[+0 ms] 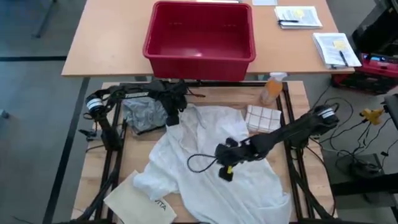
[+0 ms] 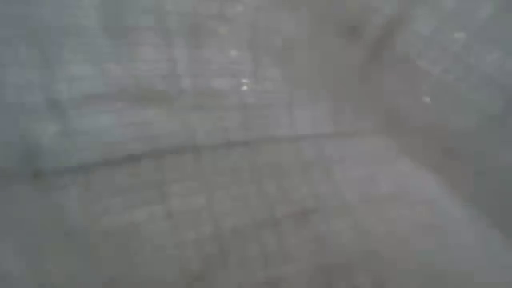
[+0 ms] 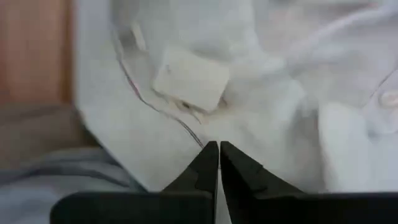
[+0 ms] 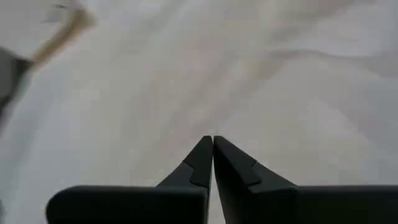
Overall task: Fold laundry
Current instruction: Fold the white long sleeve shirt
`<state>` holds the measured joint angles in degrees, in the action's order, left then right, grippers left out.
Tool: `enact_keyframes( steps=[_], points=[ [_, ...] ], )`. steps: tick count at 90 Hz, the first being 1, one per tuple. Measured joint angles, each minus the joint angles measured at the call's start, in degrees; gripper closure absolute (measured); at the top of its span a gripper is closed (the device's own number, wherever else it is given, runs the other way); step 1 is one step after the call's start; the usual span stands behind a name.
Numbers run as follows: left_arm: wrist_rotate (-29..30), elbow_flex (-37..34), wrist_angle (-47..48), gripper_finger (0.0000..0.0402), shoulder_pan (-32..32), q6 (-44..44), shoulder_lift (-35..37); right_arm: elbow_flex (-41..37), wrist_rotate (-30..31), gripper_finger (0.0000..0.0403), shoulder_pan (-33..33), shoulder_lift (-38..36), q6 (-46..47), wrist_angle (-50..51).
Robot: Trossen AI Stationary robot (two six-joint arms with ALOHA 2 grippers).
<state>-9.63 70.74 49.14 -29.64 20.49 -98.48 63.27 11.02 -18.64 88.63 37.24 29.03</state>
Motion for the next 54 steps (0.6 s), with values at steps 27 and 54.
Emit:
enact_keyframes(
  steps=[27, 54],
  points=[
    [-8.9, 2.9, -7.7, 0.0402, 0.8, -1.3, 2.0, -14.7, 3.6, 0.0403, 11.4, -19.6, 23.6, 7.1],
    [-13.9, 3.2, -32.8, 0.0402, 7.4, -7.3, -0.6, -19.4, -5.1, 0.0403, 28.9, -23.1, 20.1, 7.2]
  ],
)
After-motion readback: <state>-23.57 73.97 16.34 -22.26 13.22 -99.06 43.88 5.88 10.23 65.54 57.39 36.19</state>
